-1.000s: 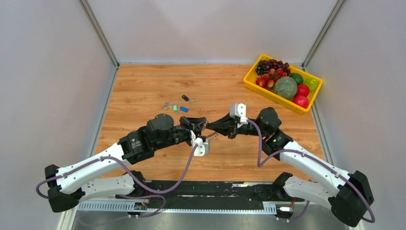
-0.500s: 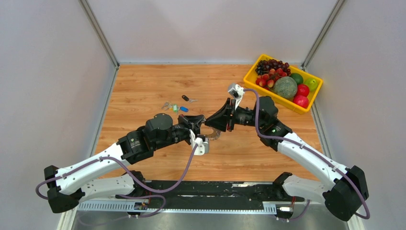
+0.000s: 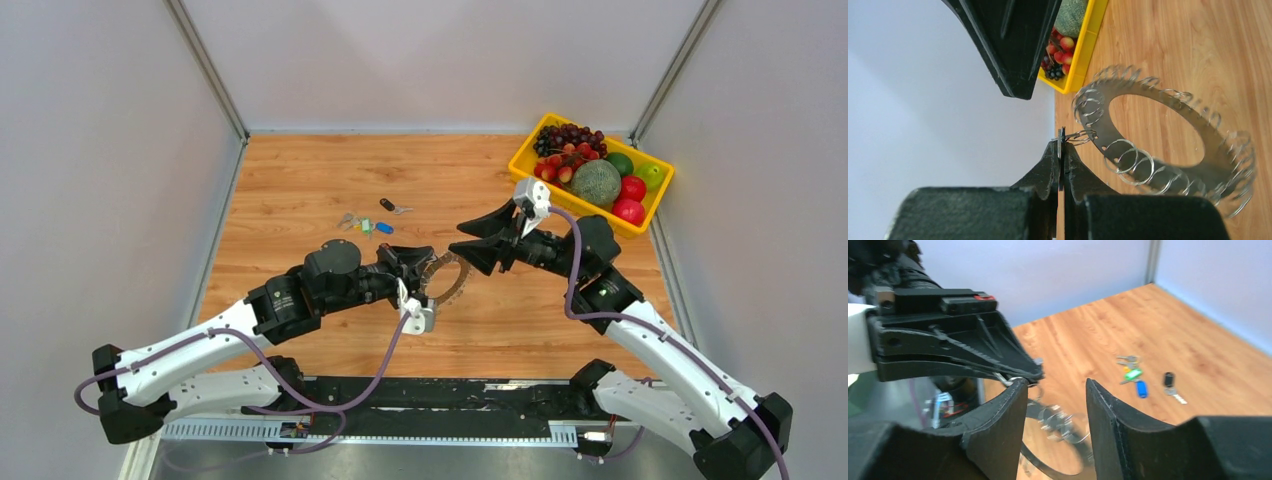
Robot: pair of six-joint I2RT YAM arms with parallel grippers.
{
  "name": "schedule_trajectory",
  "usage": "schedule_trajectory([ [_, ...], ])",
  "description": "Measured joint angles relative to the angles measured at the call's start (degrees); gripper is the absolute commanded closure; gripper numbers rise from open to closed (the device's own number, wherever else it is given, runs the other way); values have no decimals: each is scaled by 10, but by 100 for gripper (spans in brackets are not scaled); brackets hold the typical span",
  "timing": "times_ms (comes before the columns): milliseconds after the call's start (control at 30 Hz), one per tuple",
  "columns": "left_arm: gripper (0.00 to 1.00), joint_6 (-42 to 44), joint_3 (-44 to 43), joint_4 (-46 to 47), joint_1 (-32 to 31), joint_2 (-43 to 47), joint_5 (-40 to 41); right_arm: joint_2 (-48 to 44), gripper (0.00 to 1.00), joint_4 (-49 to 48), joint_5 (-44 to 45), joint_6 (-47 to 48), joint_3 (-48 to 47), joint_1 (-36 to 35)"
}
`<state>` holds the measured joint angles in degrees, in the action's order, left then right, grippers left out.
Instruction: Remove the keys from the keyring
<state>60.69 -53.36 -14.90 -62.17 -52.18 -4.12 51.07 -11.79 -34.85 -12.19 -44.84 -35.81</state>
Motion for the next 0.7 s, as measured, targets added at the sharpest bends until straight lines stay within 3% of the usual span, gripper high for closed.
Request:
schedule_trajectory([
  [267, 100, 0, 1, 6, 0, 11, -24, 42, 54, 10, 35, 129, -7, 0],
  [467, 100, 0, 1, 6, 0, 12, -31, 87, 52, 25, -9, 153, -16, 0],
  [700, 100, 0, 1, 6, 0, 15, -33, 64, 51, 25, -55, 157, -6, 0],
])
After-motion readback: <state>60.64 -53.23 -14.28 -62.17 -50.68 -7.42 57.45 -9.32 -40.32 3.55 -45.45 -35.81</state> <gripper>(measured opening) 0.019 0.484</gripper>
